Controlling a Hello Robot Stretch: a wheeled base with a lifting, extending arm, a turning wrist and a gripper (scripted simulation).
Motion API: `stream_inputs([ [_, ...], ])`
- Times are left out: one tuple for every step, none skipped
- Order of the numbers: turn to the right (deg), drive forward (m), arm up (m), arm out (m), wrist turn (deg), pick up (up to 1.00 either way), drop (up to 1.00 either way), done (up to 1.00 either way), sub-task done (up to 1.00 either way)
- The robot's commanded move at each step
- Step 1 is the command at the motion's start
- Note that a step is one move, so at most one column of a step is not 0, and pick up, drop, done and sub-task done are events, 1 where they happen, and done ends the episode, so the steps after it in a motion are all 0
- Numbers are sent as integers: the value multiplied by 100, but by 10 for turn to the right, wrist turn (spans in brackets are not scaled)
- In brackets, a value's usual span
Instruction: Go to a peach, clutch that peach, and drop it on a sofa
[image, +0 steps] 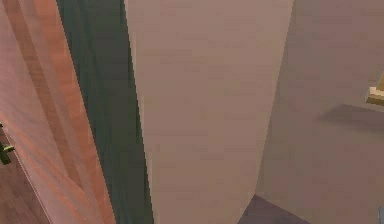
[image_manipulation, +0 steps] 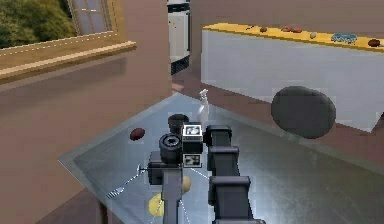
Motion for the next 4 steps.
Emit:
stream_inputs([
  [0,0,0,0,450,0,0,0,0],
  [0,0,0,0,450,0,0,0,0],
  [0,0,0,0,450,0,0,0,0],
  [0,0,0,0,180,0,0,0,0],
])
